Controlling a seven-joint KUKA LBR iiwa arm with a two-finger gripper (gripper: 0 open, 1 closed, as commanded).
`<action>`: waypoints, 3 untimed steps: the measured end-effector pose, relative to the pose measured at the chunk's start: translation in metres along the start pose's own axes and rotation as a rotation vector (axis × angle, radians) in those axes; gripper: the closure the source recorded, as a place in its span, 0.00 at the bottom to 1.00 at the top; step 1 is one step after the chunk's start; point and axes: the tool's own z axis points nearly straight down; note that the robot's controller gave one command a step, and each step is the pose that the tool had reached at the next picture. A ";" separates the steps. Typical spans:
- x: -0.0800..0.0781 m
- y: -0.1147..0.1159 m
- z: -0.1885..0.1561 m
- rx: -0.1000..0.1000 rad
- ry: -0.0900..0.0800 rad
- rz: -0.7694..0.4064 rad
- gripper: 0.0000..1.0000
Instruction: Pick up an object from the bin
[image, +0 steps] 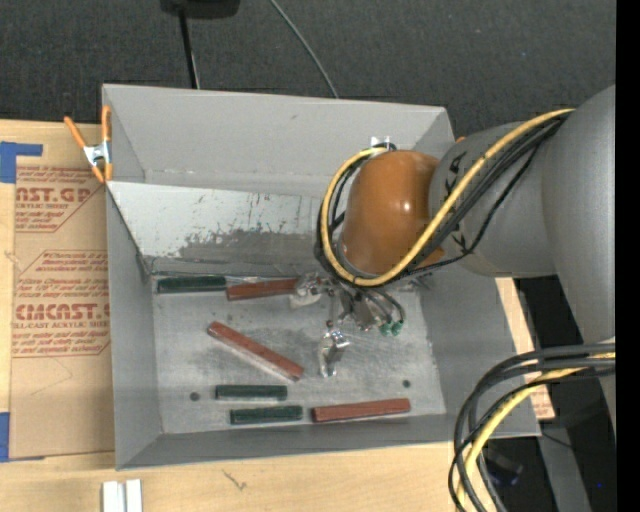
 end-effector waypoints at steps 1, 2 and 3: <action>0.018 0.069 0.037 0.001 -0.016 -0.221 1.00; 0.018 0.069 0.037 0.001 -0.016 -0.221 1.00; 0.023 0.072 -0.067 0.001 0.000 -0.199 1.00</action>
Offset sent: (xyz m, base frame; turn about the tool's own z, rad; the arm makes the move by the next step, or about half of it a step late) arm 0.0000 0.0000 0.0000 0.0000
